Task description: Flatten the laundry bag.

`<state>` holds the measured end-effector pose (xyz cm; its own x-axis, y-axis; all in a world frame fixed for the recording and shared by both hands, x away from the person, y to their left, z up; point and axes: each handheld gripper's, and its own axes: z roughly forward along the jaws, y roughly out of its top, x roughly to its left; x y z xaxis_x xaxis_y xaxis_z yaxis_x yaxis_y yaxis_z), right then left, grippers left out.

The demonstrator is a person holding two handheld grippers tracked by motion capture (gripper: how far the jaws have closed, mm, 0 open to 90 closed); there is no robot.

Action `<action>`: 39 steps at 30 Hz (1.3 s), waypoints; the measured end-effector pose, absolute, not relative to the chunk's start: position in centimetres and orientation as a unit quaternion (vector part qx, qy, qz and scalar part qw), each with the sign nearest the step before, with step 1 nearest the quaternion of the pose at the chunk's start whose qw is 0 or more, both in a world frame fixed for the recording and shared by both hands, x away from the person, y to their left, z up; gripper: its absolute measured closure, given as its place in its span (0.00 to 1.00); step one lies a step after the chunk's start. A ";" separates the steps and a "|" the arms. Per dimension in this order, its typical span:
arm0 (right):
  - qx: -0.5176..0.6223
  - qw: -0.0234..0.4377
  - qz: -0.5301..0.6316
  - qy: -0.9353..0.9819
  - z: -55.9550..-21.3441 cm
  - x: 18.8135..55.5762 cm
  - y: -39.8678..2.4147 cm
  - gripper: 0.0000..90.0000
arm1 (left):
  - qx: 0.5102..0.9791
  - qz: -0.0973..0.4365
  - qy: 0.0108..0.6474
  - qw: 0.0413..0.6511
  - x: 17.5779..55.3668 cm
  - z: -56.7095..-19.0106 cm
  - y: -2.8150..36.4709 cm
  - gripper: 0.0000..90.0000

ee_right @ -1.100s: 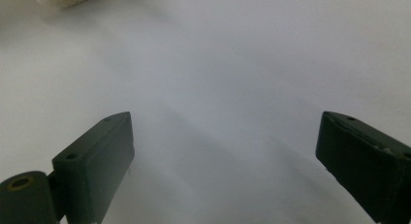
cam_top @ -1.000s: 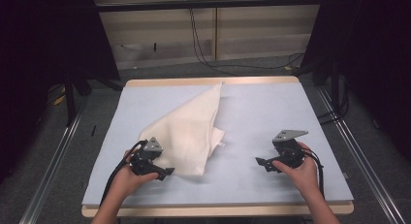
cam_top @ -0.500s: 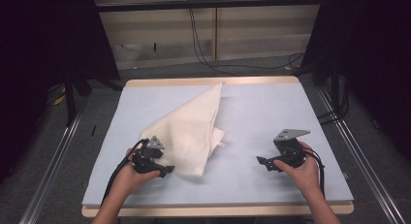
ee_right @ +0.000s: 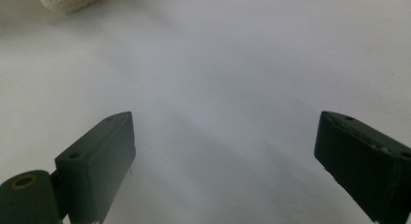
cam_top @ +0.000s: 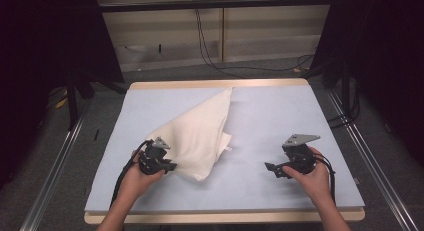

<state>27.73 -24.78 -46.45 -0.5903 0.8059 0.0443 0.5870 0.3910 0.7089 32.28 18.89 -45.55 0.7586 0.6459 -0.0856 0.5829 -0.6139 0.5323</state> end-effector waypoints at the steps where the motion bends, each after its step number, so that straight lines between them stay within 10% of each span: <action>1: 0.428 0.154 0.351 0.818 -46.4 27.7 -24.7 0.08 | 0.898 0.055 0.343 0.270 32.3 -45.4 19.0 0.89; 31: 0.384 0.144 0.353 0.841 -46.2 27.4 -22.3 0.07 | 0.821 0.014 0.400 0.408 34.0 -42.2 23.2 0.93; 39: 0.386 0.142 0.346 0.843 -46.5 27.4 -22.2 0.07 | 0.854 0.012 0.371 0.366 34.0 -44.8 21.9 0.79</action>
